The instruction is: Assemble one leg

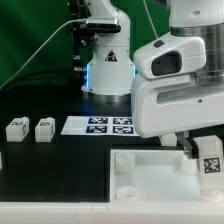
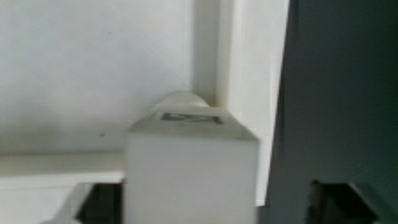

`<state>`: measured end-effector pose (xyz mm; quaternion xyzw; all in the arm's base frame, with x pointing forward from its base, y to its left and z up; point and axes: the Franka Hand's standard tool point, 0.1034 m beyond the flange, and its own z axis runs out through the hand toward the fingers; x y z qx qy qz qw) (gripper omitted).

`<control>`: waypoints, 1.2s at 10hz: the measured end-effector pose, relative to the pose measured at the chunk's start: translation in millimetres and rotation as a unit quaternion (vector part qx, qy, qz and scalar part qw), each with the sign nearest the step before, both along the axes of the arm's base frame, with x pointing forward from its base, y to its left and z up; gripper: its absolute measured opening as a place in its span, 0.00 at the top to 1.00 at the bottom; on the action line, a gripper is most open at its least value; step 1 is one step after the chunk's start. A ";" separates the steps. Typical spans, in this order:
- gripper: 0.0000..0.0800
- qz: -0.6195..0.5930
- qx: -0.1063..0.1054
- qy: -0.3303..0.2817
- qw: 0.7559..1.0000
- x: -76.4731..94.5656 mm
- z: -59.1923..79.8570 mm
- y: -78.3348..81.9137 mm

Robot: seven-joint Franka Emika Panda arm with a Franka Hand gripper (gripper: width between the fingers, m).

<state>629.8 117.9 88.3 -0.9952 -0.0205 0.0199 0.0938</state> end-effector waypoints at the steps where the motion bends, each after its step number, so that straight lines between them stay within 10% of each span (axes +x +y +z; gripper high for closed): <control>1: 0.47 0.000 -0.001 0.000 1.000 0.4 0.1 -1.0; 2: 0.62 -0.002 -0.001 -0.001 1.000 1.0 0.4 -3.1; 6: 0.63 -0.138 -0.001 0.025 0.990 3.4 0.0 -6.1; 12: 0.63 -0.583 -0.001 0.124 0.803 4.8 -2.2 -3.5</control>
Offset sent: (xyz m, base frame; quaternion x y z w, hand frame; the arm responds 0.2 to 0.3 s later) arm 0.0000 0.0000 0.0000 0.0000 0.0000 0.0899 0.9960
